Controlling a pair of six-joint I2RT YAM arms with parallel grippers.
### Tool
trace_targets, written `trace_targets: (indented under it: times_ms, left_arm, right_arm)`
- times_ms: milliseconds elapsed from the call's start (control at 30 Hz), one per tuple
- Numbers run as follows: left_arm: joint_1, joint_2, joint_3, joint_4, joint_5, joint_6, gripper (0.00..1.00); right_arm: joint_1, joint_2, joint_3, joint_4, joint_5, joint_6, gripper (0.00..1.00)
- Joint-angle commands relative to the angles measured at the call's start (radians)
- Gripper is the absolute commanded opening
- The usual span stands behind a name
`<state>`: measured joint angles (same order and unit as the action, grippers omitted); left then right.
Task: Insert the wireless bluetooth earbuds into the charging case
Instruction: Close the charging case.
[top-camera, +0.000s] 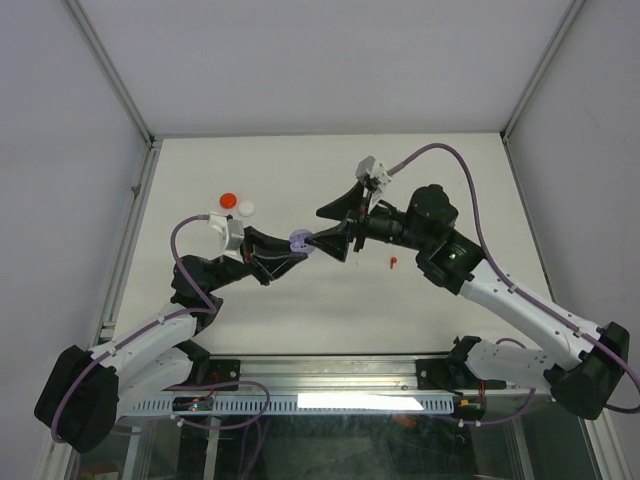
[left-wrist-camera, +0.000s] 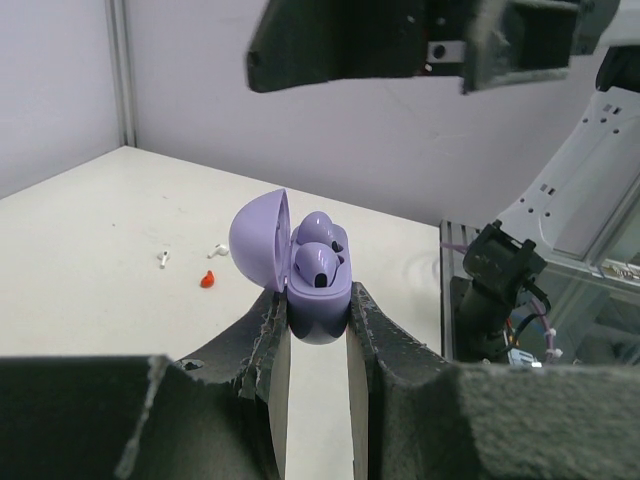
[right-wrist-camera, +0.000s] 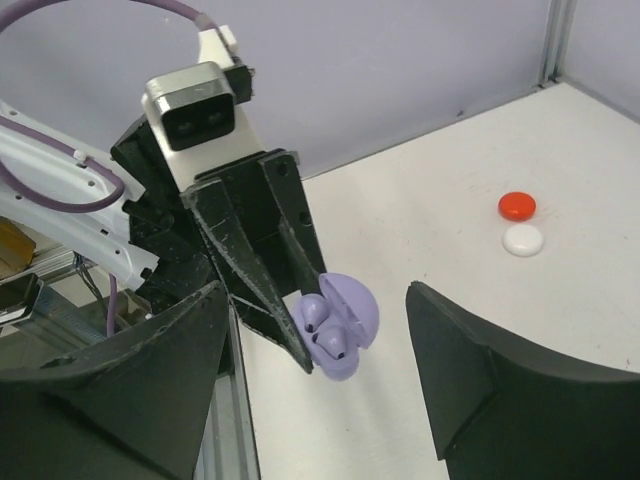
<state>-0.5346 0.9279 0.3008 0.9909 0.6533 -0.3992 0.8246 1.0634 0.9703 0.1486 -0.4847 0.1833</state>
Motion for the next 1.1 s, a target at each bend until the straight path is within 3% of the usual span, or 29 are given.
trace_targets:
  times_ms: [0,367,633,900,967,1067]
  left_arm:
    - [0.009,-0.014,0.030,0.003,0.066,0.042,0.00]
    - [0.009,0.007,0.060,0.029,0.100,0.034,0.00]
    - [0.009,0.027,0.055,-0.018,0.048,0.019,0.00]
    - [0.008,0.057,0.043,-0.075,-0.021,-0.073,0.00]
    - [0.010,0.066,0.055,-0.118,-0.026,-0.104,0.00]
    - [0.009,0.075,0.066,-0.193,-0.046,-0.143,0.00]
  right_arm:
    - [-0.057,0.058,0.100,-0.109,-0.110,0.068,0.76]
    - [-0.070,0.211,0.184,-0.147,-0.406,0.153,0.79]
    - [-0.070,0.180,0.167,-0.113,-0.463,0.145,0.79]
    - [-0.105,0.116,0.127,-0.112,-0.456,0.090,0.79]
    - [-0.109,0.098,0.111,-0.127,-0.399,0.065,0.79]
    - [-0.111,0.061,0.071,-0.167,-0.192,0.012,0.80]
